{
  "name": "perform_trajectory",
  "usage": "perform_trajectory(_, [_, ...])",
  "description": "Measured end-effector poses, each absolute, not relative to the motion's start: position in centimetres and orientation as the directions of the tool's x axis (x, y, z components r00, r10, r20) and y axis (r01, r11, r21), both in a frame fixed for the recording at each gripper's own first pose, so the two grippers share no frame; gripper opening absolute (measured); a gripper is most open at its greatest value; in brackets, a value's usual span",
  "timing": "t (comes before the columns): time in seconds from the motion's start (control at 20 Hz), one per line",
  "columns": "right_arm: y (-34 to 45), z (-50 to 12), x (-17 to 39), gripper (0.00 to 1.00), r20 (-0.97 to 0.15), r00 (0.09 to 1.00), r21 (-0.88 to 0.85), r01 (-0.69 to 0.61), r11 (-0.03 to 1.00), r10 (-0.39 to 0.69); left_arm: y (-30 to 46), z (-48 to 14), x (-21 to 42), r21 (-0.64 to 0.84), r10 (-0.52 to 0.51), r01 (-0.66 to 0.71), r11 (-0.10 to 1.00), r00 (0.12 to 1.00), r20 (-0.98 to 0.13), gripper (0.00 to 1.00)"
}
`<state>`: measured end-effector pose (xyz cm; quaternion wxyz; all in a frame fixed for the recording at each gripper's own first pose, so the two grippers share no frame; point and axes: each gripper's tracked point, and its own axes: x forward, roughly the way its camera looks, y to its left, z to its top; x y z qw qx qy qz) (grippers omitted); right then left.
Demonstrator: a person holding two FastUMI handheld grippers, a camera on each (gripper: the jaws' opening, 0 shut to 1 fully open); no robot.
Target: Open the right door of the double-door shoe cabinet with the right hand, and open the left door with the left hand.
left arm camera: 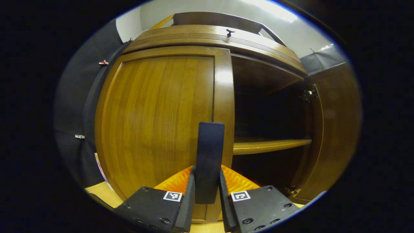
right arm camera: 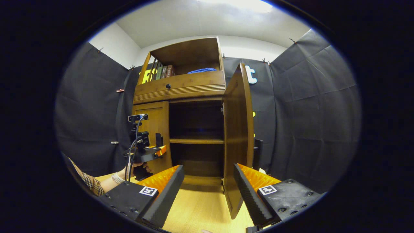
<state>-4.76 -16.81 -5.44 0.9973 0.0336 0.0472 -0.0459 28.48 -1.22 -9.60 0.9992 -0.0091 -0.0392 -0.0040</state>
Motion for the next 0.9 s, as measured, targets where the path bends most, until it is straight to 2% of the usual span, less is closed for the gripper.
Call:
perform_trajectory(0.05, [-16.9,-5.6,-4.7,0.97,-0.102,0.991,0.063,0.097,0.993,-0.090,-1.3,-9.6,28.5,-0.022,-0.023,0.024,0.999,0.997,0.076,0.39])
perform_trajectory(0.25, [-17.1,-6.2,-4.8,0.96,-0.122,0.988,0.080,0.100,0.992,-0.090,-1.2,-9.6,28.5,-0.026,-0.009,0.010,1.000,0.997,0.072,0.40])
perform_trajectory(0.35, [-17.2,-6.6,-5.0,0.95,-0.134,0.987,0.084,0.104,0.991,-0.092,-1.3,-9.6,28.3,-0.006,-0.007,0.007,1.000,0.998,0.069,0.37])
perform_trajectory(0.4, [-17.5,-6.8,-5.2,0.99,-0.138,0.986,0.084,0.109,0.990,-0.097,-1.2,-9.6,28.3,-0.004,-0.011,0.011,1.000,0.998,0.067,0.34])
perform_trajectory(0.5, [-17.8,-6.9,-5.5,0.99,-0.148,0.983,0.086,0.123,0.989,-0.110,-1.2,-9.6,28.3,-0.011,-0.016,0.017,1.000,0.998,0.062,0.29])
perform_trajectory(0.65, [-17.4,-6.9,-6.1,0.99,-0.161,0.981,0.109,0.123,0.986,-0.104,-1.1,-9.8,27.9,-0.010,-0.017,0.017,1.000,0.999,0.043,0.28])
perform_trajectory(0.75, [-17.1,-7.0,-6.6,0.95,-0.168,0.980,0.120,0.124,0.985,-0.103,-1.2,-9.9,27.0,-0.014,-0.044,0.044,0.999,0.999,0.032,0.28])
perform_trajectory(0.9, [-17.1,-7.0,-6.9,0.97,-0.180,0.977,0.120,0.141,0.983,-0.118,-1.3,-9.9,24.6,-0.015,-0.112,0.113,0.994,0.994,0.011,0.27])
